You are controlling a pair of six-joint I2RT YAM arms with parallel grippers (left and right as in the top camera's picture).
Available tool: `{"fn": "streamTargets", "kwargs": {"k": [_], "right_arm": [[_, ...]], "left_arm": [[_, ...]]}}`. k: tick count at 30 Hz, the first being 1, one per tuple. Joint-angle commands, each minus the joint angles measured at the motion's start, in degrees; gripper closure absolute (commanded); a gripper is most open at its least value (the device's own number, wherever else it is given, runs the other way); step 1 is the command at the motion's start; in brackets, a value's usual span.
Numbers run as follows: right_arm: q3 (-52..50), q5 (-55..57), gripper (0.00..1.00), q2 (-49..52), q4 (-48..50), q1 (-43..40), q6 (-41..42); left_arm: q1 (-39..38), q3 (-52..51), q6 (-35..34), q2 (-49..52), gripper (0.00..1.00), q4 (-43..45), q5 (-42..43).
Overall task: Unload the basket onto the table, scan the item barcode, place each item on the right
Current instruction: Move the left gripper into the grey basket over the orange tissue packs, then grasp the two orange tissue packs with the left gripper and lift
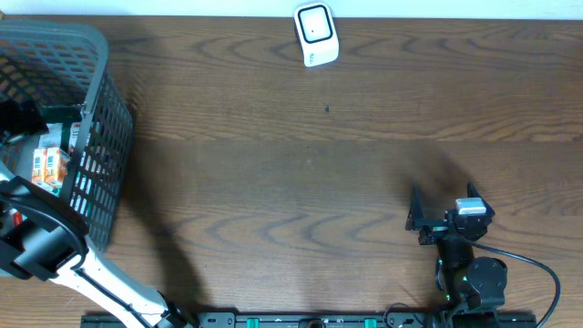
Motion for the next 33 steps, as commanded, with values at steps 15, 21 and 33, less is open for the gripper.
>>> {"fn": "streamTargets", "kwargs": {"k": [15,21,33], "right_arm": [[0.0,0.0,0.01,-0.2,-0.2,0.4,-0.7],[0.0,0.0,0.01,-0.2,-0.2,0.4,-0.7],[0.0,0.0,0.01,-0.2,-0.2,0.4,-0.7]], "left_arm": [[0.2,-6.8,4.1,1.3,0.02,-0.5,1.9],[0.2,-8.3,4.2,1.3,0.02,1.8,1.9],[0.3,-12.7,5.2,1.3,0.02,6.4,0.2]]}}
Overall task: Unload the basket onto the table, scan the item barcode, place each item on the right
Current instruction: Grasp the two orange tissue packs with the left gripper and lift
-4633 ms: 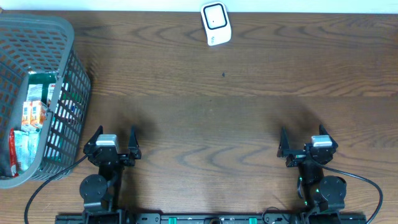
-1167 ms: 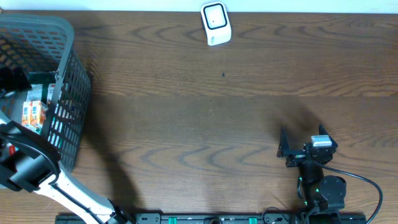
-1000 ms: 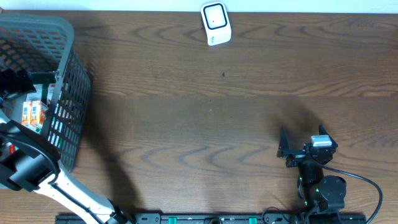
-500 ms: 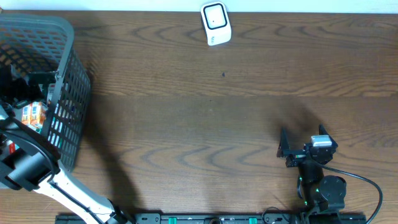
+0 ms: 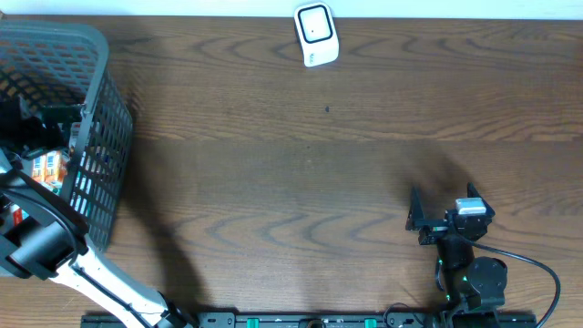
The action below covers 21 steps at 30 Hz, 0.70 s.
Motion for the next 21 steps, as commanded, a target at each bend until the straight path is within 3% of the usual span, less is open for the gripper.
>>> {"fn": "streamTargets", "kwargs": {"k": [1,19,21], "right_arm": [[0.0,0.0,0.01,-0.2,-0.2,0.4,-0.7],[0.0,0.0,0.01,-0.2,-0.2,0.4,-0.7],[0.0,0.0,0.01,-0.2,-0.2,0.4,-0.7]], "left_arm": [[0.3,-2.9,1.4,0.7,0.01,1.0,-0.9],[0.3,-8.2,1.4,0.8,0.02,8.2,-1.7],[0.3,-9.1,1.4,0.8,0.06,8.7,-1.7]]}}
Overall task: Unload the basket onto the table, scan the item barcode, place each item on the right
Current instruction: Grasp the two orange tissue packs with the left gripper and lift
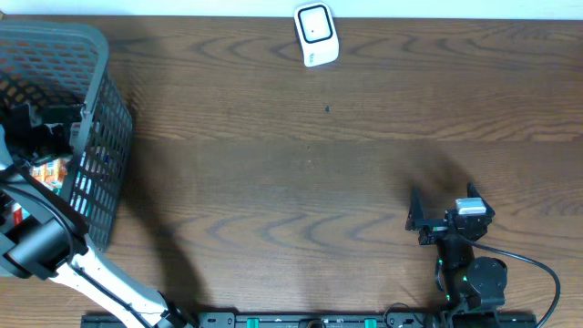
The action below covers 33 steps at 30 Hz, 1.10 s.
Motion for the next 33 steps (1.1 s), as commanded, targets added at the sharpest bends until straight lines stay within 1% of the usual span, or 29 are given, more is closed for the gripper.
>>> {"fn": "streamTargets", "kwargs": {"k": [1,2,3,7,10,11,12,15,18,22,27,30,33], "right_arm": [[0.0,0.0,0.01,-0.2,-0.2,0.4,-0.7],[0.0,0.0,0.01,-0.2,-0.2,0.4,-0.7],[0.0,0.0,0.01,-0.2,-0.2,0.4,-0.7],[0.0,0.0,0.01,-0.2,-0.2,0.4,-0.7],[0.0,0.0,0.01,-0.2,-0.2,0.4,-0.7],[0.0,0.0,0.01,-0.2,-0.2,0.4,-0.7],[0.0,0.0,0.01,-0.2,-0.2,0.4,-0.7],[0.0,0.0,0.01,-0.2,-0.2,0.4,-0.7],[0.0,0.0,0.01,-0.2,-0.2,0.4,-0.7],[0.0,0.0,0.01,-0.2,-0.2,0.4,-0.7],[0.0,0.0,0.01,-0.2,-0.2,0.4,-0.7],[0.0,0.0,0.01,-0.2,-0.2,0.4,-0.7],[0.0,0.0,0.01,-0.2,-0.2,0.4,-0.7]], "left_arm": [[0.3,-1.8,1.0,0.8,0.08,0.3,-0.4],[0.3,-1.9,1.0,0.8,0.15,0.2,-0.4],[0.3,-1.9,1.0,0.8,0.19,0.2,-0.4],[0.3,-1.9,1.0,0.8,0.21,-0.2,-0.4],[0.3,-1.9,1.0,0.8,0.26,-0.4,-0.4],[0.3,-1.9,1.0,0.8,0.31,-0.4,-0.4],[0.3,-1.9,1.0,0.8,0.38,-0.3,-0.5],[0.3,-1.9,1.0,0.8,0.49,-0.2,-0.4],[0.3,-1.8,1.0,0.8,0.57,0.2,-0.5],[0.3,-0.3,0.7,-0.3,0.64,0.4,-0.4],[0.3,4.6,-3.9,-5.1,0.65,0.7,-0.4],[0.2,7.6,-9.2,-11.2,0.64,2.9,-0.4],[0.2,7.9,-16.4,-19.3,0.64,7.5,-0.4]]}}
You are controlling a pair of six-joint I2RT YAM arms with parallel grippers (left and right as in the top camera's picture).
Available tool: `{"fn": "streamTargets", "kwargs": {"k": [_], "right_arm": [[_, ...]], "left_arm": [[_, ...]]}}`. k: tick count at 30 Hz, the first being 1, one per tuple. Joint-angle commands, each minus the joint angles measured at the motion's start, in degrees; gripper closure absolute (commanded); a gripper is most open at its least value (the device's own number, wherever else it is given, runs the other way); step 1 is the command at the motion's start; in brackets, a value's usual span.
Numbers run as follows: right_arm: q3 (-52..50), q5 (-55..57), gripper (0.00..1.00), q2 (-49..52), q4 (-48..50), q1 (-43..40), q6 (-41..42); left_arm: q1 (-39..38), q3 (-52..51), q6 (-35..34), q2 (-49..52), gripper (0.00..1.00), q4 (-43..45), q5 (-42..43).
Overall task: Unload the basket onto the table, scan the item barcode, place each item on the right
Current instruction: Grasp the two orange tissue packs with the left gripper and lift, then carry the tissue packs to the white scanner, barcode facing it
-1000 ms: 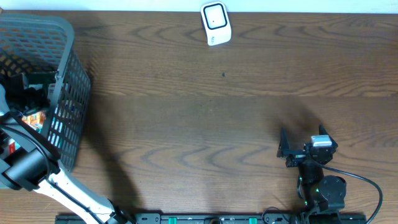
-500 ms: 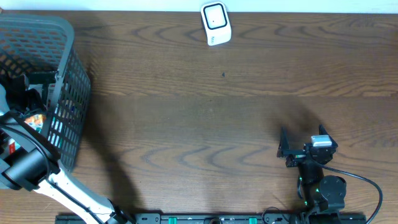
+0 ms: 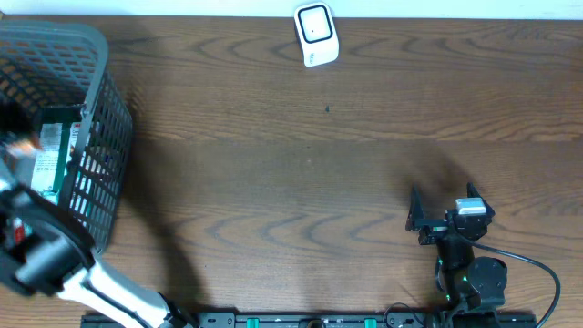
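Note:
The white barcode scanner stands at the table's far edge. In the grey mesh basket at the left lies a white and green box. My left gripper is blurred at the frame's left edge inside the basket. A blurred orange packet sits in it, raised off the box. My left arm runs down to the near left corner. My right gripper rests low at the near right, open and holding nothing.
The basket's tall walls close in the left gripper on three sides. A wide stretch of brown wooden table separates the basket from the scanner. The arms' base rail runs along the near edge.
The left gripper has moved toward the frame's left edge. The orange packets no longer lie in the basket where they did. A white and green box shows there instead. The right arm is unchanged.
Orange packets lay in the basket with my left arm reaching over its near wall. Then my left gripper was down over the packets, and stayed there a moment later. Now an orange packet is up at the gripper, with the box beneath uncovered.

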Motion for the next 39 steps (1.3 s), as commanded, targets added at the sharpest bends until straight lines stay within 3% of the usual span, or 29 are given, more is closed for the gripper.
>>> {"fn": "streamTargets", "kwargs": {"k": [1,6,10,18,28,39], "right_arm": [[0.0,0.0,0.01,-0.2,-0.2,0.4,-0.7],[0.0,0.0,0.01,-0.2,-0.2,0.4,-0.7],[0.0,0.0,0.01,-0.2,-0.2,0.4,-0.7],[0.0,0.0,0.01,-0.2,-0.2,0.4,-0.7],[0.0,0.0,0.01,-0.2,-0.2,0.4,-0.7],[0.0,0.0,0.01,-0.2,-0.2,0.4,-0.7]], "left_arm": [[0.2,3.7,-11.5,-13.9,0.64,4.0,-0.2],[-0.4,3.7,-20.8,-26.8,0.65,6.7,2.9],[-5.3,3.7,-23.6,-37.3,0.65,2.1,11.9],[-29.8,2.9,-23.9,-43.3,0.65,-10.6,13.0],[-59.0,-7.7,-27.5,-32.6,0.64,-14.2,5.1],[-75.3,-11.9,-35.7,-7.3,0.63,-0.1,4.2]]}}
